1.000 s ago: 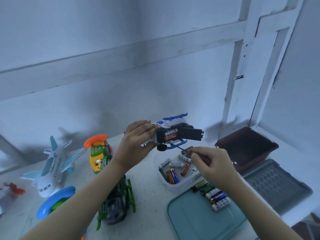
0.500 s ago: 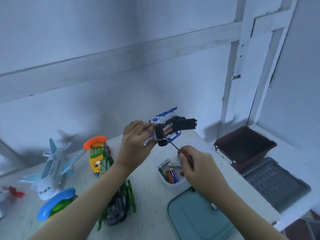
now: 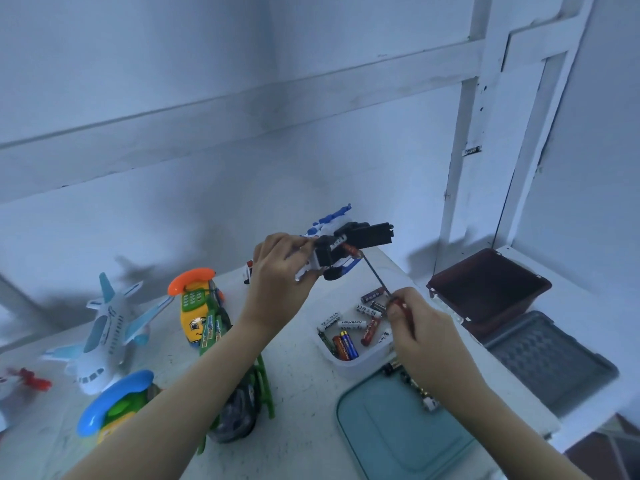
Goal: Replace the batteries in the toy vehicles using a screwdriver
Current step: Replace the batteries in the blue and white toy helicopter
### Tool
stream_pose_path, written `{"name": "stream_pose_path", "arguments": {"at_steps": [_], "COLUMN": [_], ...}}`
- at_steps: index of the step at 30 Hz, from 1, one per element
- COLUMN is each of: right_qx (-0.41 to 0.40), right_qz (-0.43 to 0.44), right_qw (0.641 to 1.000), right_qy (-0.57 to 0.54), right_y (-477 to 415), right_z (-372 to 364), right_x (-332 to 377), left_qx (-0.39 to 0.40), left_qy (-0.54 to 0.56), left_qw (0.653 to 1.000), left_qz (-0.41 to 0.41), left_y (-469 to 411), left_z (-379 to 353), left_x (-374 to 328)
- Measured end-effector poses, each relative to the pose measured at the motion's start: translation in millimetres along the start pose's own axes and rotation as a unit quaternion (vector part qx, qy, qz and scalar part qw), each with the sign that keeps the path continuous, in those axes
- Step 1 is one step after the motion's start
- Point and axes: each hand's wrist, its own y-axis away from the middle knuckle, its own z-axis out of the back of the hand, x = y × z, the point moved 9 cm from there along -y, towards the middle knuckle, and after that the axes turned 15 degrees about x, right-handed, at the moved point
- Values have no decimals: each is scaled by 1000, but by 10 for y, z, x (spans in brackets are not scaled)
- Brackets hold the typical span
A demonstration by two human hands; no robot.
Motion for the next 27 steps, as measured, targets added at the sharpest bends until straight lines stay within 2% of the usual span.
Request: {"name": "stream_pose_path", "arguments": {"at_steps": [5,15,19,27], "right_qx": [-3,24,18,110], "right_qz": [-47,-17,0,44], "right_qw": [998,995,997,993], "right_qy": [45,90,68,-26], "right_y": [16,-187,-270,-369], "right_z": [132,273,310,251], "right_x": [-228,-91,-103,-198], "left_qx": [14,14,10,9], "left_qy": [-25,-24,-12,13], "left_qw": [999,996,996,997], "left_qz": [-36,-89,-89,-74], "left_y": [37,91,111,110], "left_z": [8,99,143,159], "left_x": [-10,-135,-157,-50]}}
